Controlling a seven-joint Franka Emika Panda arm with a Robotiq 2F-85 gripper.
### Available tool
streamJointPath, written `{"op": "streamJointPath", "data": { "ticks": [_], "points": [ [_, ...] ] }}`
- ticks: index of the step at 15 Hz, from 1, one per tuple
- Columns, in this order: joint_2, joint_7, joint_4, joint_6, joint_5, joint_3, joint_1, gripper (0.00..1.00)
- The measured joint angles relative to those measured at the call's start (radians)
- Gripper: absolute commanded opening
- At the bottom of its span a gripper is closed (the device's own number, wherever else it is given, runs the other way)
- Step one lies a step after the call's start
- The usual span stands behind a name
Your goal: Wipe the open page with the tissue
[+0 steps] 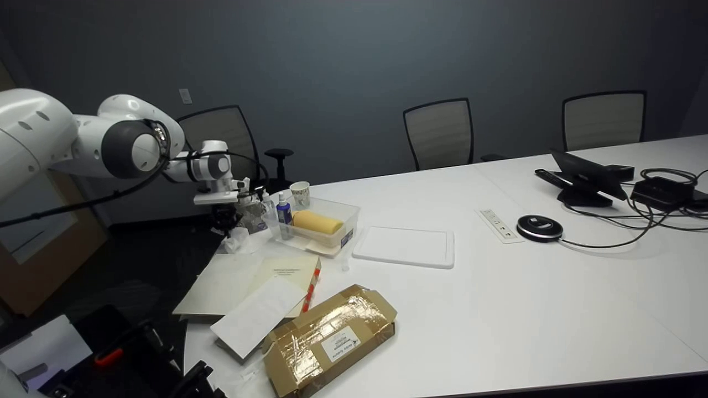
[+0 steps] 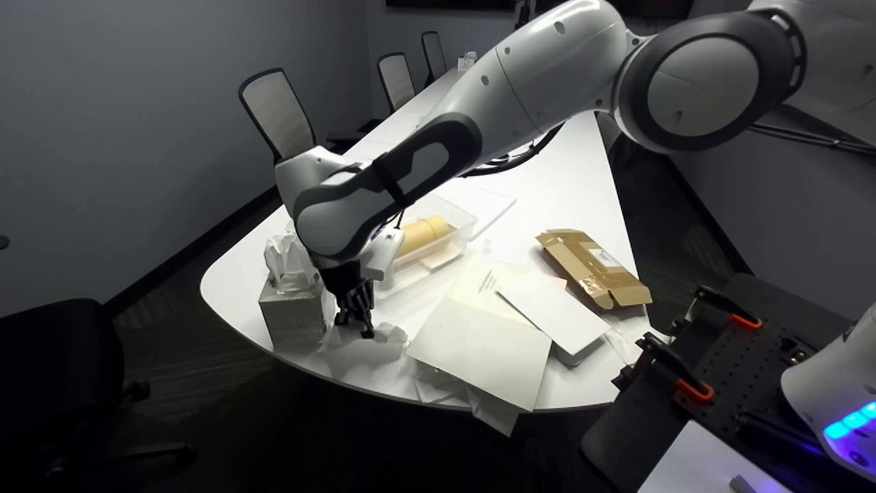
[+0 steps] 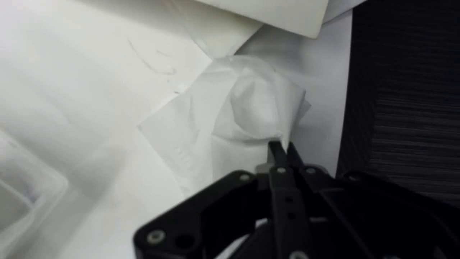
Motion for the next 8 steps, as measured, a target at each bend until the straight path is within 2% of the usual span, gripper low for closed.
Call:
{"op": "streamJointPath", "data": {
  "ticks": [5,8],
  "points": [
    [-0.160,0.002,-0.043,-0.279,0.025,0.037,-0.027,0.00],
    [-0.267,0.042,-0.091,-0.368,0.024,0.031,-0.040,0.00]
  ]
}}
